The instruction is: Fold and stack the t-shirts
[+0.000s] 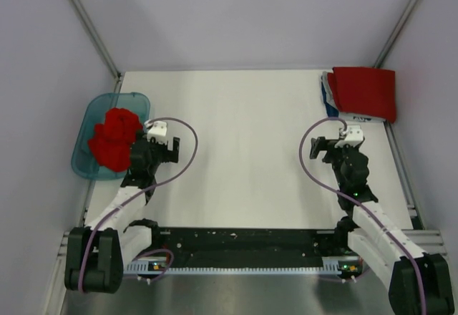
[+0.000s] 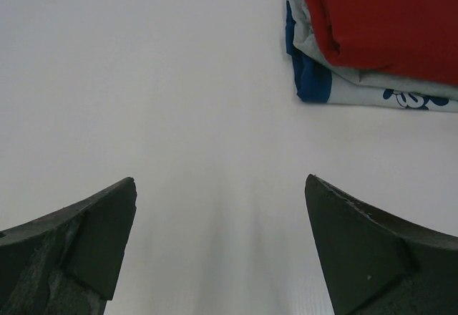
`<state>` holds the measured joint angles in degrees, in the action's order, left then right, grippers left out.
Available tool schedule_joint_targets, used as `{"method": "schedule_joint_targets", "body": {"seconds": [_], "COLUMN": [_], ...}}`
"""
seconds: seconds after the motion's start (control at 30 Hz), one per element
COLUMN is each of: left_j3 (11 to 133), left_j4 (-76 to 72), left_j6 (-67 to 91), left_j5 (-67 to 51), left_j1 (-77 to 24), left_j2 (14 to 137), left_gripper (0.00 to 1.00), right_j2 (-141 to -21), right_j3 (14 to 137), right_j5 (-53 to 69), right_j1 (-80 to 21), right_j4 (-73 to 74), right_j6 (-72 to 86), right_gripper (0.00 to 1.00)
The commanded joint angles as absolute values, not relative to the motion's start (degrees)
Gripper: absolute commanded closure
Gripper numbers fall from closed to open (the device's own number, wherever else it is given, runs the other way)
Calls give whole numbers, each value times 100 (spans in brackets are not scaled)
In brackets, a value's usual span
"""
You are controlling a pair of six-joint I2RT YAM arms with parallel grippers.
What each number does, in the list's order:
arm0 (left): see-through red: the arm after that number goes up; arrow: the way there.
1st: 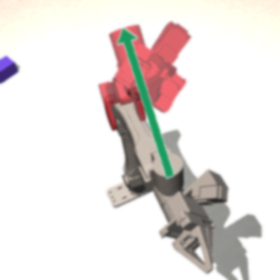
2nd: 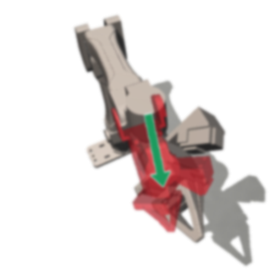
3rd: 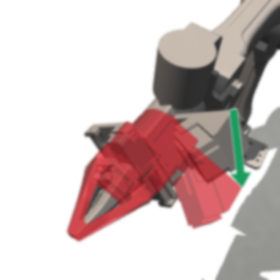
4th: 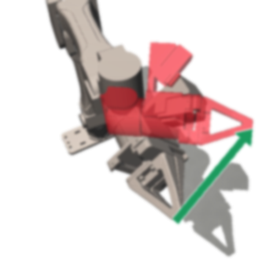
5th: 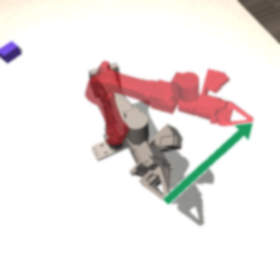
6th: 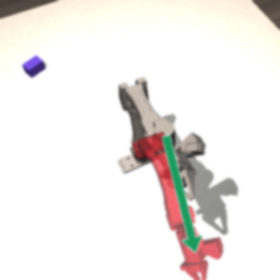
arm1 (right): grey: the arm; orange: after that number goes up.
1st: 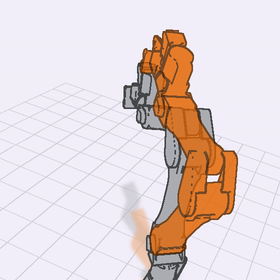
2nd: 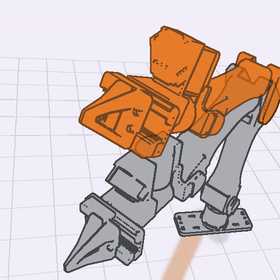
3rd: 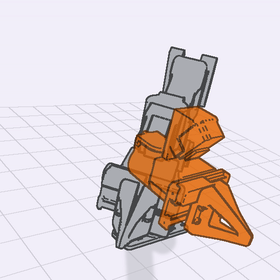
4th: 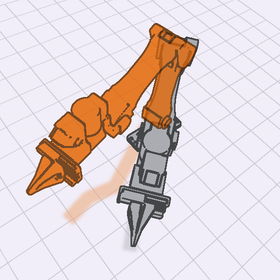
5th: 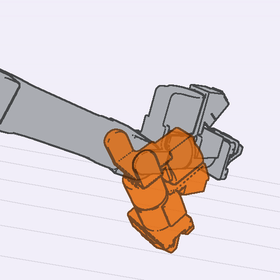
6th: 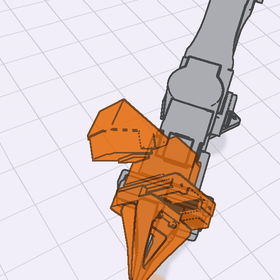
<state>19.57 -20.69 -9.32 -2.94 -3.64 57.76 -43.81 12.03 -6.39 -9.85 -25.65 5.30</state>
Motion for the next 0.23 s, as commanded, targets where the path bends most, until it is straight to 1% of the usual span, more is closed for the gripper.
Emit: {"method": "schedule_joint_targets", "body": {"seconds": [0.0, 0.07, 0.2], "left_j3": [1837, 1767, 1678], "left_j4": [-2417, -2434, -2637], "left_j6": [-1010, -1151, -959], "left_j5": [-412, -571, -475], "left_j1": [-325, -325, -325], "left_j2": [5686, 5695, 5573], "left_gripper": [1, 1, 1], "right_j2": [-4315, -4324, -4316], "right_j3": [1116, 1116, 1125], "right_j5": [-729, -738, -992], "right_j1": [-976, -975, -967], "right_j4": [-2848, -2848, -2786], "right_j6": [607, 606, 738], "right_gripper": [1, 1, 1]}}
